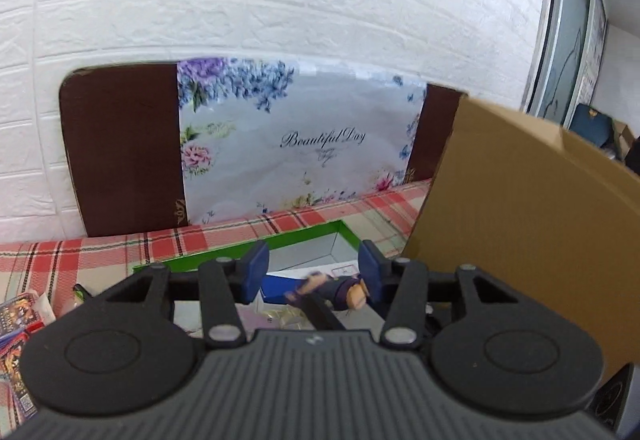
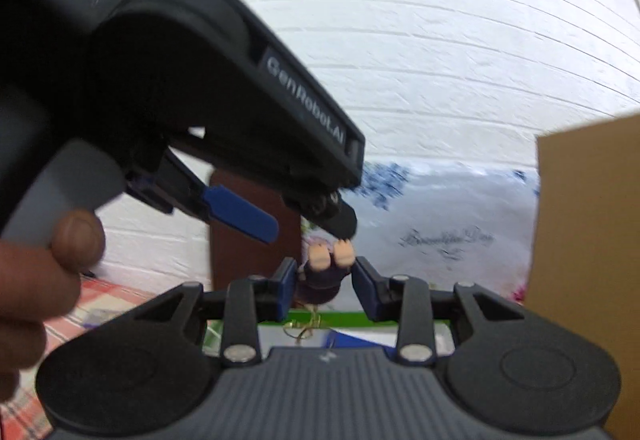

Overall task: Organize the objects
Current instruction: 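Carry the keychain into the green box and open the left gripper, then move the left gripper over the table toward the card packs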

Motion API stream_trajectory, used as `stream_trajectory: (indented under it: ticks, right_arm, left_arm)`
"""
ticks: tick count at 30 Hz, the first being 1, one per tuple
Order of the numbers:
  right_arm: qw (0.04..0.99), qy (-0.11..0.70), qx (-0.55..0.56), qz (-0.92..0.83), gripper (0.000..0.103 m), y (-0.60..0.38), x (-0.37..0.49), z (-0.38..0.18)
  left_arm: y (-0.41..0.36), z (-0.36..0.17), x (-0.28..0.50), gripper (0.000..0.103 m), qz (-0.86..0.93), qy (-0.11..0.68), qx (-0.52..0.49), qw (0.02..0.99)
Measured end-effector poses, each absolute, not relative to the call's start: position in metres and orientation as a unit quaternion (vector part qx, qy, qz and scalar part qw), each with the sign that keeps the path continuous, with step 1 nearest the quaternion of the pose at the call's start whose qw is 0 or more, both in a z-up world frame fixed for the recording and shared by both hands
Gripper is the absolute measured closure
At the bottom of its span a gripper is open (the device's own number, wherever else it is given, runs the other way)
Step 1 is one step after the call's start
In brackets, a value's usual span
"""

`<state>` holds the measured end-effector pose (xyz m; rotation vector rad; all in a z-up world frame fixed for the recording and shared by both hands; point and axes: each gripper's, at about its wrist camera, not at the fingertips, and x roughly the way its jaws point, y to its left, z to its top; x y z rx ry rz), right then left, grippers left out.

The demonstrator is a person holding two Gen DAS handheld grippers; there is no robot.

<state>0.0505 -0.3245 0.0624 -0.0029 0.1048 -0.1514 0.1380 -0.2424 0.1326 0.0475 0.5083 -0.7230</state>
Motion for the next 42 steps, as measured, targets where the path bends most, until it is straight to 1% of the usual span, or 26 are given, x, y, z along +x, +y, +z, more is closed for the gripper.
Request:
stream_trajectory:
  ticks: [1,3,5,6,8,14,21,30,35,38,42]
  right_arm:
    - [0.994,0.066,-0.002,-0.088,0.07,-0.329,0.057,0.053]
    - [0.989,0.103,0.005,-0.105,0.056,-0.338,0.068,0.036]
    - [0.987,0.11,0.03,-0.113,0.055,-0.348,0.067,0.026]
    - [0.986,0.109,0.041,-0.115,0.051,-0.351,0.064,0.023]
    - [0.985,0.106,0.058,-0.12,0.049,-0.358,0.058,0.02]
    - [0.983,0.114,0.085,-0.116,0.049,-0.359,0.044,0.015]
    - [0.982,0.126,0.095,-0.099,0.047,-0.342,0.014,0.028]
    - [0.979,0.142,0.132,-0.07,0.046,-0.325,-0.02,0.043]
    - [0.981,0.141,0.121,-0.062,0.045,-0.309,-0.03,0.053]
    - [0.983,0.14,0.109,-0.056,0.045,-0.298,-0.034,0.057]
    - [0.984,0.141,0.094,-0.048,0.043,-0.285,-0.036,0.06]
  left_arm:
    - [-0.247,0.125,0.143,0.045,-0.342,0.253,0.032,0.905]
    - [-0.247,0.113,0.152,0.045,-0.321,0.266,0.044,0.908]
    - [-0.24,0.105,0.159,0.045,-0.307,0.281,0.041,0.909]
    - [-0.235,0.103,0.162,0.044,-0.298,0.287,0.035,0.91]
    - [-0.223,0.1,0.167,0.044,-0.279,0.296,0.026,0.913]
    - [-0.205,0.093,0.154,0.043,-0.218,0.301,0.059,0.927]
    - [-0.176,0.085,0.122,0.037,-0.183,0.312,0.084,0.929]
    - [-0.145,0.084,0.086,0.035,-0.158,0.301,0.1,0.935]
    - [-0.128,0.086,0.075,0.034,-0.148,0.297,0.092,0.939]
    - [-0.12,0.085,0.071,0.028,-0.14,0.293,0.092,0.941]
    - [-0.108,0.084,0.068,0.028,-0.13,0.289,0.088,0.944]
